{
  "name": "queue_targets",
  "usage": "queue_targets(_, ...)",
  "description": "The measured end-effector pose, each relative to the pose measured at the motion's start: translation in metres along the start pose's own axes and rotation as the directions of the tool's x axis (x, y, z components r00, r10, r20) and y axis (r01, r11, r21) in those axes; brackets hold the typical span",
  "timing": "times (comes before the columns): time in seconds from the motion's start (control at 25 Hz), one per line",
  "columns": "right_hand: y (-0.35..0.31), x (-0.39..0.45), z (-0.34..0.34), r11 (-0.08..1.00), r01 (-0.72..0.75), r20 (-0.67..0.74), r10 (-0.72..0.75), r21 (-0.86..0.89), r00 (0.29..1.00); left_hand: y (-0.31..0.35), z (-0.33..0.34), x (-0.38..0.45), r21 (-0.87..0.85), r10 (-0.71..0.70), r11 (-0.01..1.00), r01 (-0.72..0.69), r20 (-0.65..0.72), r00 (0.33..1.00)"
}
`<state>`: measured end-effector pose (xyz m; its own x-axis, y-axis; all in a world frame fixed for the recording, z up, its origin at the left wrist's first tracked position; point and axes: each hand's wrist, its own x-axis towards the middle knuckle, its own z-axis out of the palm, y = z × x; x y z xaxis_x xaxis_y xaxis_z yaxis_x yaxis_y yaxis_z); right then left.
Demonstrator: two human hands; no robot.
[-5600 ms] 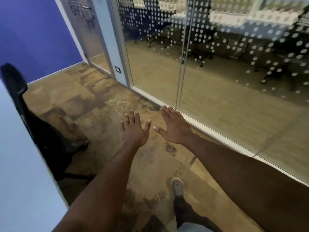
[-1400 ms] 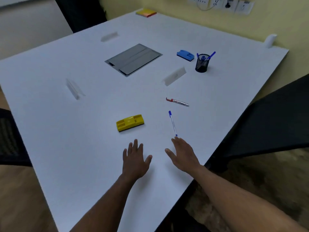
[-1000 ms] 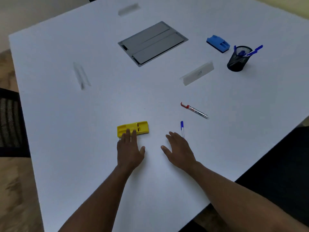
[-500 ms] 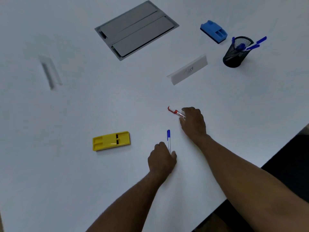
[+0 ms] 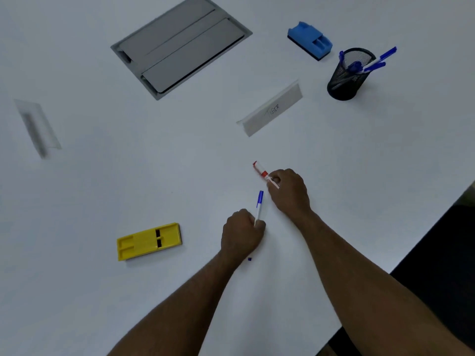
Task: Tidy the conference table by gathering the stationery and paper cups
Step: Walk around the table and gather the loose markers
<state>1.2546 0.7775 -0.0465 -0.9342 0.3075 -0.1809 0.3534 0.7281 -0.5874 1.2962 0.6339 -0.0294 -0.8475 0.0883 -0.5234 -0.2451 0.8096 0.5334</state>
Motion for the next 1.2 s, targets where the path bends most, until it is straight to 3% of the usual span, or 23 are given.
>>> queue_targets(0.12,0.003,0.022,-0.03,0.973,-0.089,-0.153,0.124,0.213,0.98,0.024,-0.011,0.03,-0.141,0.087,0.986,-0.083,0.023,0.996)
queue_targets(0.24,0.003,0.06,-0.079,0.912,-0.029,-0.359,0.19,0.409,0.914,0.047,-0.016,0.054,-0.207,0.16,0.969,-0.133,0.121,0.98)
queue_targets(0.36,0.006,0.1,-0.135,0.888,0.14,-0.654,0.208,0.438,0.727,0.051,-0.014,0.066,-0.256,0.16,0.96,-0.117,0.155,0.975)
queue_targets(0.44,0.01,0.126,-0.167,0.88,0.209,-0.769,0.231,0.426,0.596,0.046,-0.011,0.07,-0.316,0.129,0.946,-0.071,0.167,0.977)
queue_targets(0.52,0.013,0.151,-0.191,0.884,0.221,-0.803,0.237,0.412,0.547,0.044,-0.011,0.074,-0.394,0.083,0.919,0.0,0.196,0.977)
queue_targets(0.72,0.026,0.197,-0.203,0.953,-0.013,-0.685,0.228,0.303,0.692,0.046,-0.008,0.077,-0.366,0.096,0.93,-0.024,0.179,0.979)
queue_targets(0.84,0.029,0.205,-0.198,0.949,-0.139,-0.627,0.292,0.282,0.722,0.048,-0.004,0.078,-0.313,0.123,0.947,-0.074,0.142,0.982)
queue_targets(0.92,0.022,0.198,-0.195,0.945,-0.119,-0.664,0.301,0.306,0.684,0.049,-0.003,0.079,-0.322,0.112,0.945,-0.062,0.141,0.984)
queue_targets(1.04,0.009,0.165,-0.172,0.968,-0.024,-0.814,0.223,0.249,0.536,0.049,-0.004,0.079,-0.356,0.083,0.934,-0.028,0.14,0.987)
queue_targets(1.08,0.005,0.15,-0.155,0.966,-0.053,-0.763,0.232,0.252,0.603,0.049,-0.005,0.079,-0.366,0.086,0.93,-0.029,0.141,0.986)
queue_targets(1.12,0.003,0.134,-0.135,0.96,-0.126,-0.604,0.258,0.252,0.754,0.049,-0.006,0.078,-0.374,0.095,0.927,-0.034,0.147,0.985)
queue_targets(1.16,0.0,0.116,-0.112,0.948,-0.218,-0.336,0.289,0.233,0.896,0.049,-0.007,0.077,-0.382,0.105,0.924,-0.037,0.157,0.982)
queue_targets(1.2,-0.005,0.096,-0.091,0.935,-0.289,-0.027,0.301,0.206,0.953,0.048,-0.007,0.077,-0.389,0.108,0.921,-0.035,0.167,0.98)
